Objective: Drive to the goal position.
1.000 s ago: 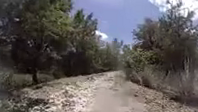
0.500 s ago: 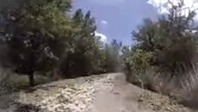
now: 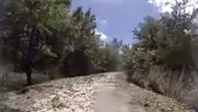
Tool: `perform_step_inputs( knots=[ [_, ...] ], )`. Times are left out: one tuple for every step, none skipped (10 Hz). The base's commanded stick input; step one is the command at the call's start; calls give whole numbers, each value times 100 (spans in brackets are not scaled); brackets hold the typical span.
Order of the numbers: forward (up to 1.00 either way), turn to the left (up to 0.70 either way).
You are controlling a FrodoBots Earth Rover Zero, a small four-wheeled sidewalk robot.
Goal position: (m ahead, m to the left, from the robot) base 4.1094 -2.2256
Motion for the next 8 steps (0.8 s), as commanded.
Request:
perform_step_inputs(
  knots=[
    [45,0],
    [45,0],
    [45,0],
    [45,0],
    [45,0],
    [45,0],
    [45,0],
    [45,0]
  ],
)
